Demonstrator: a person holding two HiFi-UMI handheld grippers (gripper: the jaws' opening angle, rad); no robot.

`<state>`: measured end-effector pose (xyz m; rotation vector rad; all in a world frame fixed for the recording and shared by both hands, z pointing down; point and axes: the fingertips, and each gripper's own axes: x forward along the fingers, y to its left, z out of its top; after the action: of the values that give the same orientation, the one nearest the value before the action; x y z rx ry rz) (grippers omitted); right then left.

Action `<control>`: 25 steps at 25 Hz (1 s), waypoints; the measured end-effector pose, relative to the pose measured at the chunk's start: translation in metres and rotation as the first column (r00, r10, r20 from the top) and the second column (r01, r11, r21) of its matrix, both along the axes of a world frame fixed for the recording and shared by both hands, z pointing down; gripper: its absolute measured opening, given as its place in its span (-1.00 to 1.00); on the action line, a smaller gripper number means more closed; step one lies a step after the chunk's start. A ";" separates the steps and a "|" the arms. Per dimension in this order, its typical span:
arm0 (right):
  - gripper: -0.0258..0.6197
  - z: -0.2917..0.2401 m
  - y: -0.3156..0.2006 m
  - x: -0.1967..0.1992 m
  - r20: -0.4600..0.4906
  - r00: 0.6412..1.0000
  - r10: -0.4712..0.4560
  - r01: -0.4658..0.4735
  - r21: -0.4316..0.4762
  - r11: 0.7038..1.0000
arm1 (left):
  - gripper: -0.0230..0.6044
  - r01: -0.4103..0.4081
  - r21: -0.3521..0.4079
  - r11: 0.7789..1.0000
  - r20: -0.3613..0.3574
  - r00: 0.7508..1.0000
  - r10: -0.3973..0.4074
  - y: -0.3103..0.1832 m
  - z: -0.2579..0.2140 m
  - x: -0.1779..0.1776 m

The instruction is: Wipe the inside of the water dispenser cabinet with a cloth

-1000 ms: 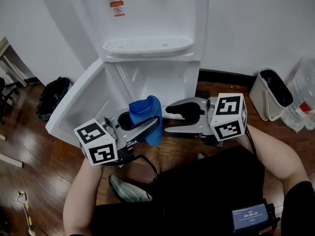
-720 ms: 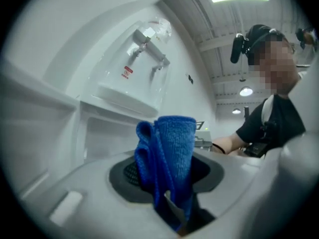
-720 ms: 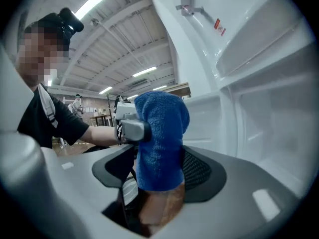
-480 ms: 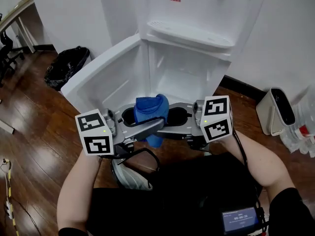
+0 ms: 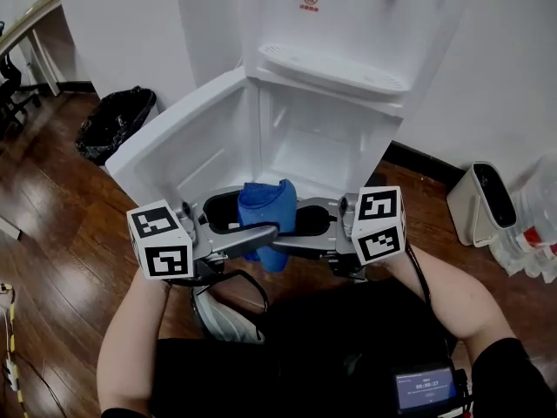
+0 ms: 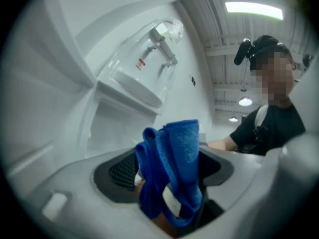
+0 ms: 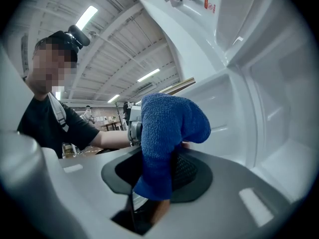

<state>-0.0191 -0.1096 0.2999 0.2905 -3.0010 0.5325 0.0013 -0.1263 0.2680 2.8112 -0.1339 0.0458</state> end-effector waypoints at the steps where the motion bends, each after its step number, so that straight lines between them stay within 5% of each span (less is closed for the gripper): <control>1: -0.49 -0.002 -0.008 0.006 0.007 0.999 0.041 -0.041 0.007 0.999 | 0.15 0.049 0.027 0.998 0.011 0.999 -0.049 -0.007 -0.004 -0.004; 3: -0.49 -0.009 -0.034 0.028 0.029 0.983 0.181 -0.182 0.018 0.983 | 0.15 0.153 0.092 0.984 0.043 0.987 -0.157 -0.023 -0.014 -0.013; 5: -0.49 -0.011 -0.070 0.058 0.032 0.923 0.384 -0.385 0.034 0.922 | 0.14 0.257 0.137 0.957 0.065 0.961 -0.268 -0.036 -0.026 -0.023; 8: -0.48 -0.002 -0.128 0.108 -0.026 0.750 0.661 -0.657 0.090 0.749 | 0.12 0.386 0.094 0.918 0.101 0.913 -0.394 -0.043 -0.028 -0.035; 11: -0.48 0.004 -0.186 0.145 -0.060 0.571 0.819 -0.808 0.132 0.574 | 0.00 0.438 0.046 0.898 0.162 0.884 -0.439 -0.019 -0.027 -0.043; 14: -0.47 0.011 -0.241 0.161 -0.079 0.460 0.884 -0.859 0.214 0.466 | -0.08 0.462 0.065 0.884 0.101 0.879 -0.467 0.011 -0.049 -0.048; 17: -0.47 0.018 -0.291 0.171 -0.096 0.387 0.917 -0.874 0.277 0.398 | -0.15 0.526 0.180 0.831 0.047 0.840 -0.541 0.012 -0.054 -0.062; 20: -0.47 0.014 -0.326 0.180 -0.079 0.340 0.937 -0.878 0.330 0.346 | -0.16 0.548 0.265 0.794 0.084 0.807 -0.585 -0.004 -0.035 -0.069; 22: -0.47 0.014 -0.341 0.179 -0.079 0.350 0.934 -0.867 0.351 0.354 | -0.16 0.530 0.260 0.807 0.116 0.813 -0.571 -0.011 -0.021 -0.069; 25: -0.47 0.014 -0.354 0.165 -0.086 0.403 0.911 -0.834 0.376 0.404 | -0.18 0.504 0.260 0.824 0.161 0.818 -0.552 -0.024 -0.002 -0.067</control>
<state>0.1464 -0.4639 0.3136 1.8872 -2.3454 0.0484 -0.0658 -0.1501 0.2658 2.8474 -1.0324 0.2398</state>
